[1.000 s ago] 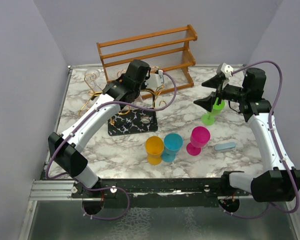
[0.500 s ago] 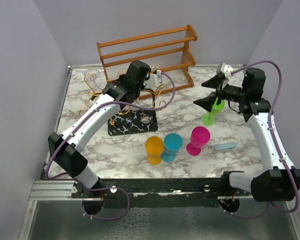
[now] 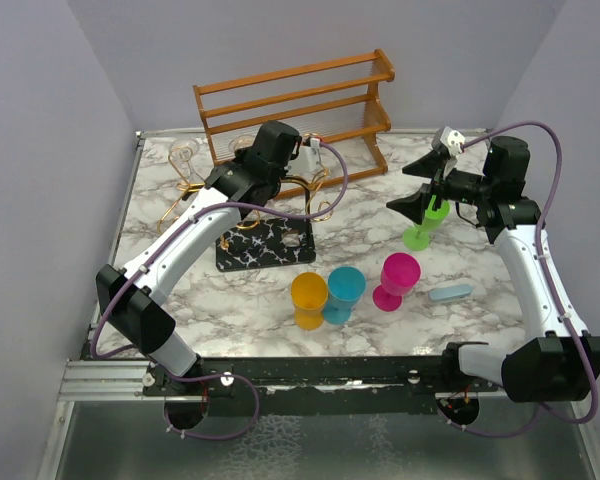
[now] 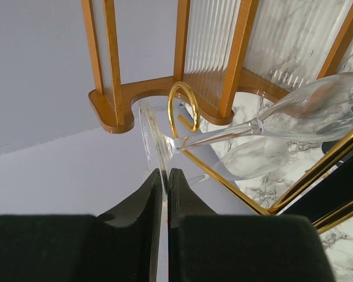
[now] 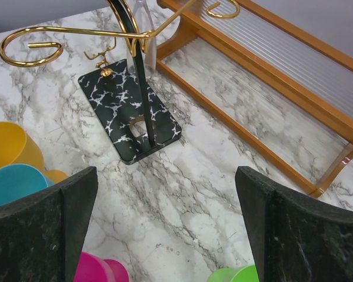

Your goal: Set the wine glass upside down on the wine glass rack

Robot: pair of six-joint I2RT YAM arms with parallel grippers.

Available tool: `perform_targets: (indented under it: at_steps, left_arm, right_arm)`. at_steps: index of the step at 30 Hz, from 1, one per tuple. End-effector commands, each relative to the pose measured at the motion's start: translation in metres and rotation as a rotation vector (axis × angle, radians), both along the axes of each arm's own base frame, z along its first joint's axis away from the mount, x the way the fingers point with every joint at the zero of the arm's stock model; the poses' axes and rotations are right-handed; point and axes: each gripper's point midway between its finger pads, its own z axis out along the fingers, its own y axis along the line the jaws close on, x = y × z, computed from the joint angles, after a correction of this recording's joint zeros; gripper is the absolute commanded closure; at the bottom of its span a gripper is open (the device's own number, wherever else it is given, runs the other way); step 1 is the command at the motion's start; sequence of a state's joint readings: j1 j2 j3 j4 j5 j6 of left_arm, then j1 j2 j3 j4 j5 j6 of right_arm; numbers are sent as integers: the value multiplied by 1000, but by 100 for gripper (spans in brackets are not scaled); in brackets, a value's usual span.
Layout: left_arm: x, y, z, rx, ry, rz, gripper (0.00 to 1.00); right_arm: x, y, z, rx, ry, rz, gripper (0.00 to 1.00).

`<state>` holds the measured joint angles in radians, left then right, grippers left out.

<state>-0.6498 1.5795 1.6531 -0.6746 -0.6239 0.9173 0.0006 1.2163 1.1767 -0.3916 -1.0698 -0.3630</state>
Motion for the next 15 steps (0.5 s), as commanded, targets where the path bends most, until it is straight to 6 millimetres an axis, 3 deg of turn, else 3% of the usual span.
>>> perform_targets:
  at_steps: [1, 15]
  left_arm:
    - [3, 11, 25, -9, -83, 79, 100]
    - [19, 18, 24, 40, -132, 175, 100]
  right_arm:
    - [4, 0, -1, 3, -5, -6, 0]
    - [6, -1, -4, 2, 0, -7, 0]
